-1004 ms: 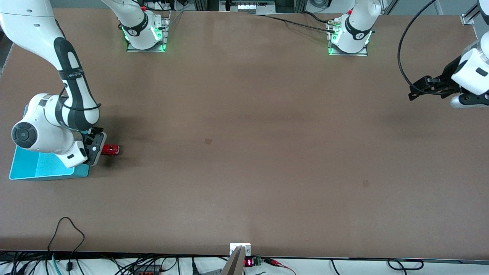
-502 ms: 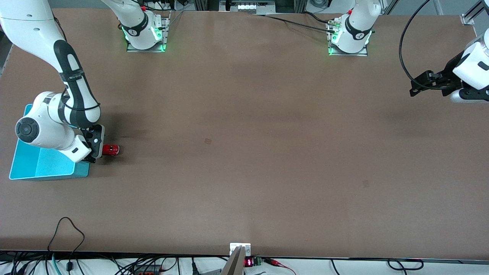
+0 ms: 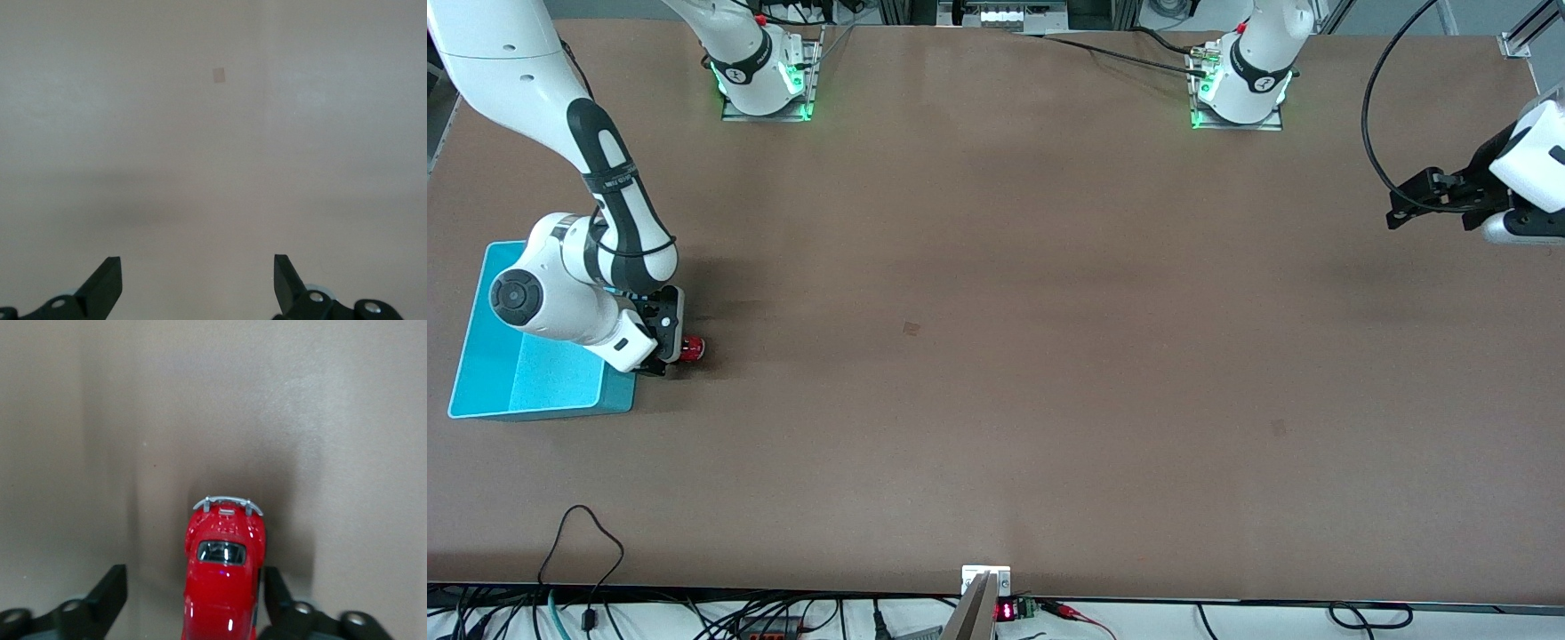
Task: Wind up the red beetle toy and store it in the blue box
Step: 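Lower the right gripper and close it on the red car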
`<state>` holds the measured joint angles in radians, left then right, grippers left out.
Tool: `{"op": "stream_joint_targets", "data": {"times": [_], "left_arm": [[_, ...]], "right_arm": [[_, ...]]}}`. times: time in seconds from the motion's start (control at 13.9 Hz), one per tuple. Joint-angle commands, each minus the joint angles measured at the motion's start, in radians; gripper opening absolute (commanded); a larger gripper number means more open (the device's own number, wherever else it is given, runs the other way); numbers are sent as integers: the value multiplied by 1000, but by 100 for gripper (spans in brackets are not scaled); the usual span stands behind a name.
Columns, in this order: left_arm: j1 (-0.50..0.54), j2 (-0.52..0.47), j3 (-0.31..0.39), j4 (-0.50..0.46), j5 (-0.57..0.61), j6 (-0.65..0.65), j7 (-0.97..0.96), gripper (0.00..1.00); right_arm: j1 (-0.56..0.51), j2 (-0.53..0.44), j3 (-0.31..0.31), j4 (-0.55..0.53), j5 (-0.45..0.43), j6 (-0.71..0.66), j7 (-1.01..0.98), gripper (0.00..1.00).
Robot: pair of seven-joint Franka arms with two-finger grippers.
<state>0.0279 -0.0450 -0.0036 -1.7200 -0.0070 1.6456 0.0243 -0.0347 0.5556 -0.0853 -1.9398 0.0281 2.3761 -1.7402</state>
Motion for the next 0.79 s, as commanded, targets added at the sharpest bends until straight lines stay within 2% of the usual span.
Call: {"op": "stream_joint_targets", "data": {"times": [0.0,0.07,0.29,0.57,0.72], "left_arm": [[-17,30,17,53,-10,-24,23,100],[-14,33,17,53,-11,-24,23,100],[-14,36,17,53,-11,-26,23,100],[-8,39,13,51,-18,-27,23,100],[-6,39,7,51,-19,-29,22,100]], "right_arm": [[-8,-9,13,-5,19,8,-18,28],[-7,-13,15,-2,39,6,-15,23],[8,-34,19,13,64,5,-10,21],[45,-158,18,68,246,-66,45,21],[45,-172,18,119,259,-107,149,21]]}}
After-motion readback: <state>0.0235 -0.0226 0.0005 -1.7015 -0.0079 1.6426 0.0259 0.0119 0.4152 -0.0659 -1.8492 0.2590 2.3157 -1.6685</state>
